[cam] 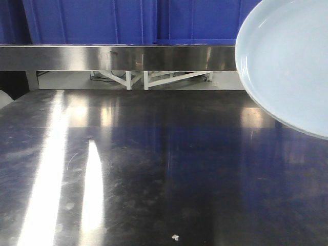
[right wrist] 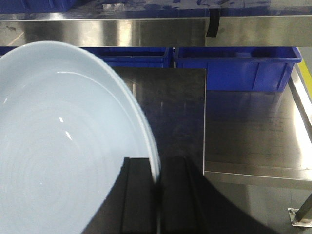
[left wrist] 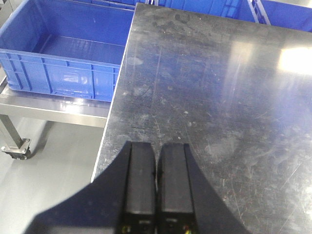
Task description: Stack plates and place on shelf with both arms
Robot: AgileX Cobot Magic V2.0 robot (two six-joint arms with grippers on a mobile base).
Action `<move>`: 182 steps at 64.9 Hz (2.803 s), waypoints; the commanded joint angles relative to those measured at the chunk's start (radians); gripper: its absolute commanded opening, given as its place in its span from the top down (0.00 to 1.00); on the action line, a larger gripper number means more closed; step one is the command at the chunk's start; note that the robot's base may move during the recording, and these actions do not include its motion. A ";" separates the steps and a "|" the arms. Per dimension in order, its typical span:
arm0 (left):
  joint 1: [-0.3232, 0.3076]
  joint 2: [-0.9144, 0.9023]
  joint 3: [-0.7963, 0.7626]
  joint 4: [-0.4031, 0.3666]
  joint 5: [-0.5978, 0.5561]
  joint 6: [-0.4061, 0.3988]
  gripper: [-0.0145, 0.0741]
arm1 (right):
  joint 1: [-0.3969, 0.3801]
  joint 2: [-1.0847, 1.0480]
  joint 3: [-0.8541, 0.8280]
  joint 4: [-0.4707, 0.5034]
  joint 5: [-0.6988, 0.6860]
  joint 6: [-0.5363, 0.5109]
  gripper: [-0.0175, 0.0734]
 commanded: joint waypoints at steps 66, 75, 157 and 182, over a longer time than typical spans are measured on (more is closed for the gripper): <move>0.003 -0.003 -0.028 0.000 -0.080 -0.010 0.74 | -0.007 -0.002 -0.029 -0.005 -0.099 -0.003 0.78; 0.003 -0.003 -0.028 0.000 -0.080 -0.010 0.74 | -0.007 -0.002 -0.029 -0.005 -0.099 -0.003 0.78; 0.003 -0.003 -0.028 0.000 -0.080 -0.010 0.74 | -0.007 -0.002 -0.029 -0.005 -0.100 -0.003 0.78; 0.003 -0.003 -0.028 0.000 -0.078 -0.010 0.74 | -0.007 -0.002 -0.029 -0.005 -0.100 -0.003 0.78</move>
